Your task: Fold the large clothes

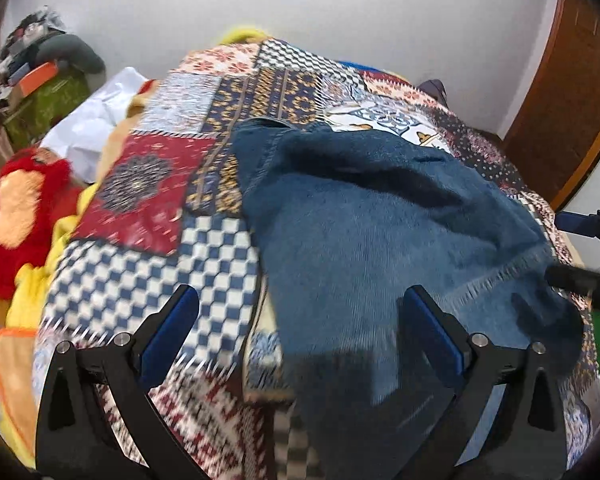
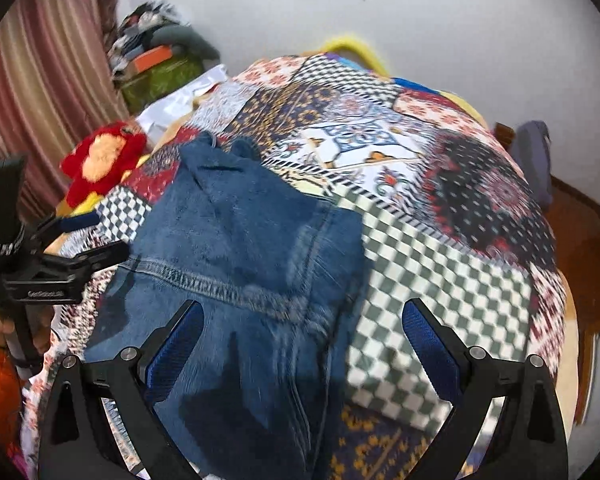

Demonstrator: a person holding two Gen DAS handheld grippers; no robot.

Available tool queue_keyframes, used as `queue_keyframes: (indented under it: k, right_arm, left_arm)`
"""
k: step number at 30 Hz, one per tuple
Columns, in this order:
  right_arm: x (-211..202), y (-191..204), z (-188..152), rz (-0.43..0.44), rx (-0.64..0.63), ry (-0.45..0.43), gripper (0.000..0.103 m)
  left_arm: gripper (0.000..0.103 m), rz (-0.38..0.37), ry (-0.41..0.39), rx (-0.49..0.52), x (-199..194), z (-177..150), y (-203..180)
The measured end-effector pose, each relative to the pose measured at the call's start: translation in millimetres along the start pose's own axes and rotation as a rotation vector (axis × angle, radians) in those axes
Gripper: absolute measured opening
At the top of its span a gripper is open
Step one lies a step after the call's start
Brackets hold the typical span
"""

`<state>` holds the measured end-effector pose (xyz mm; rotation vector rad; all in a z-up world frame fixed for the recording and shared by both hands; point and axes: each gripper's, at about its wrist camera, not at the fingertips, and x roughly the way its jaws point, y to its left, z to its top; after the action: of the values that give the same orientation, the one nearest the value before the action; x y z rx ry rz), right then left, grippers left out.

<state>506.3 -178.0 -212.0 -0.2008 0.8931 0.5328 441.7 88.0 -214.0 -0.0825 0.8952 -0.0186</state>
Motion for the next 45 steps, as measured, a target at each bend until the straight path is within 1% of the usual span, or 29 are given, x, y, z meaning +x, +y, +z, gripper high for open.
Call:
queue_keyframes:
  k: [2, 5, 7, 8, 11, 12, 16, 19, 23, 26, 30, 34, 36, 38, 41, 43, 45]
  right_arm:
    - [15, 3, 5, -0.002, -0.030, 0.012, 0.099]
    - [36, 1, 11, -0.017, -0.043, 0.037, 0.099]
    - [47, -6, 18, -0.035, -0.045, 0.043, 0.099]
    - [53, -11, 20, -0.042, -0.038, 0.043, 0.099]
    - [65, -28, 25, 0.014, 0.003, 0.059, 0.099]
    - [67, -32, 26, 0.021, 0.014, 0.061, 0.099]
    - [70, -45, 29, 0.025, 0.081, 0.050, 0.099]
    - [62, -47, 33, 0.001, 0.098, 0.030, 0.099]
    - [39, -44, 37, -0.052, 0.094, -0.017, 0.099]
    - [20, -43, 37, -0.046, 0.099, -0.041, 0.099]
    - [-10, -39, 32, -0.030, 0.102, -0.077, 0.099]
    - [-30, -29, 22, -0.017, 0.075, -0.096, 0.099]
    - [-36, -25, 13, -0.011, 0.066, -0.105, 0.099]
    - [-34, -23, 3, 0.005, 0.077, -0.094, 0.099]
    - [-22, -27, -14, 0.080, 0.129, -0.029, 0.099]
    - [-8, -32, -26, 0.144, 0.179, 0.030, 0.099]
    - [9, -40, -36, 0.192, 0.230, 0.090, 0.099]
  left_arm:
    - [0.103, 0.010, 0.011, 0.016, 16, 10, -4]
    - [0.103, 0.006, 0.002, 0.028, 35, 28, -6]
    - [0.103, 0.029, 0.001, 0.021, 47, 42, -3]
    - [0.103, 0.040, 0.001, 0.017, 52, 47, -1]
    - [0.103, 0.081, -0.016, 0.016, 64, 59, 4]
    - [0.103, 0.096, -0.013, 0.017, 68, 63, 6]
    - [0.103, 0.095, 0.012, -0.006, 75, 71, 10]
    - [0.103, 0.121, -0.006, 0.008, 63, 72, 6]
    - [0.103, 0.149, -0.046, 0.061, 33, 71, -1]
    - [0.103, 0.143, -0.072, 0.090, 7, 69, -4]
    - [0.103, 0.138, -0.107, 0.124, -29, 56, -6]
    - [0.103, 0.103, -0.117, 0.128, -52, 36, -3]
    - [0.103, 0.067, -0.095, 0.095, -56, 22, 3]
    - [0.103, 0.021, -0.069, 0.052, -55, 9, 9]
    - [0.103, -0.061, -0.012, -0.030, -42, -12, 21]
    - [0.103, -0.096, 0.057, -0.086, -24, -26, 29]
    - [0.103, -0.151, 0.124, -0.151, -6, -40, 37]
